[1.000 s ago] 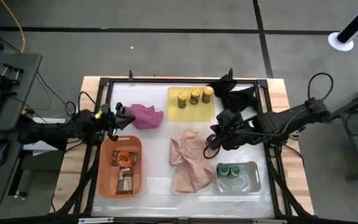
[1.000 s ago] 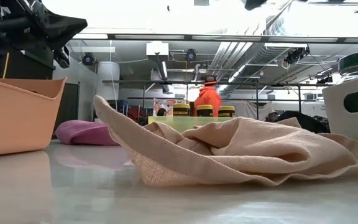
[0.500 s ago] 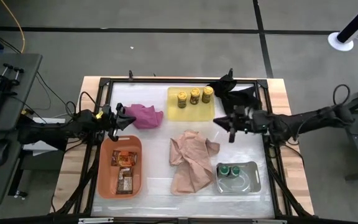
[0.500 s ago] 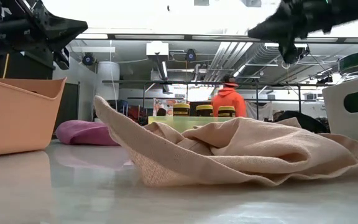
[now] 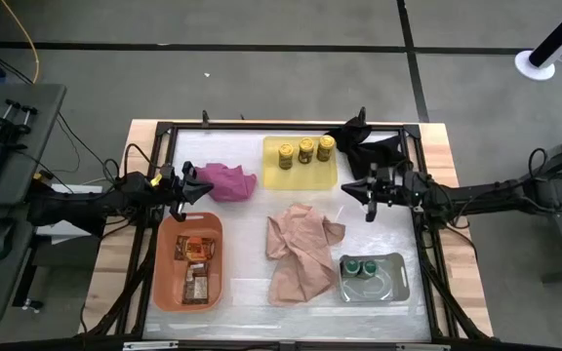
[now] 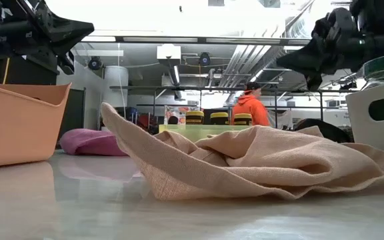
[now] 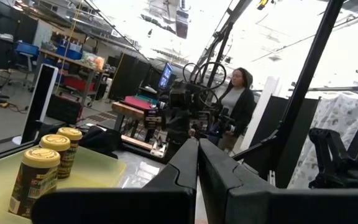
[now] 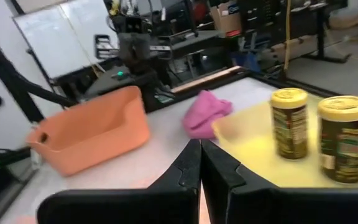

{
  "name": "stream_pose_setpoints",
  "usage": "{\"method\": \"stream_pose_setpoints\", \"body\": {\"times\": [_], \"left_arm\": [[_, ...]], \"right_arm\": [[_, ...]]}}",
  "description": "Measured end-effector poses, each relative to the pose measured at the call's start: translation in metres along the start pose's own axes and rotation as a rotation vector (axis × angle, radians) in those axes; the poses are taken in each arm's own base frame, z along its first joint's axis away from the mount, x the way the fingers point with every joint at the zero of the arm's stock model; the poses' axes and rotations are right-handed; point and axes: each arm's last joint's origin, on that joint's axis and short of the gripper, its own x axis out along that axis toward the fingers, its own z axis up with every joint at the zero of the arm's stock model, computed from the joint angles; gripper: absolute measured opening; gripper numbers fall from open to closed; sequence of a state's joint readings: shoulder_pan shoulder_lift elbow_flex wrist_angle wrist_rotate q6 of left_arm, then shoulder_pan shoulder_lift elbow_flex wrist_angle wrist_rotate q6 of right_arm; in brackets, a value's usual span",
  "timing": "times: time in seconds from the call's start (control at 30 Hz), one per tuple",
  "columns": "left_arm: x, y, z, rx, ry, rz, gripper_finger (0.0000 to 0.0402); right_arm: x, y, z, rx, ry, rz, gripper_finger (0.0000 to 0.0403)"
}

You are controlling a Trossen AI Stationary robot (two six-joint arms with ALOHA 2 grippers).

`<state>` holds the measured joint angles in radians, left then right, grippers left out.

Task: Sort spices by type
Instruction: Return to Home Position

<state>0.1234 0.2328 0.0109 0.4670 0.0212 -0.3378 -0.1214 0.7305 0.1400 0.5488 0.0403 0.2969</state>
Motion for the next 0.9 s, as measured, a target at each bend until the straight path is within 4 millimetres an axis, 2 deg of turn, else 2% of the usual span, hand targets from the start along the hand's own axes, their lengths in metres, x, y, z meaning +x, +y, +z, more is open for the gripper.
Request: {"method": "stream_pose_setpoints", "body": {"times": [0.17,0.37,0.6,0.9], "left_arm": [[0.0,0.0,0.0001,0.0,-0.001,0.0,0.0001],[0.0,-0.0001,0.0002,0.0,-0.001,0.0,0.0001],[0.0,-0.0001,0.0002,0.0,-0.001,0.0,0.0001],[0.0,-0.0001,0.0002,0.0,-0.001,0.0,0.0001]], "right_arm": [[-0.0006,-0.0043,-0.0016,-0.027,0.006,-0.004,0.0],[-0.0006,-0.0041,-0.0015,0.029,0.008,0.007,0.0],[-0.0006,-0.0041,-0.0015,-0.055,0.008,0.007,0.0],[-0.0006,-0.004,-0.0034,-0.008,0.033,0.024,0.0]]}}
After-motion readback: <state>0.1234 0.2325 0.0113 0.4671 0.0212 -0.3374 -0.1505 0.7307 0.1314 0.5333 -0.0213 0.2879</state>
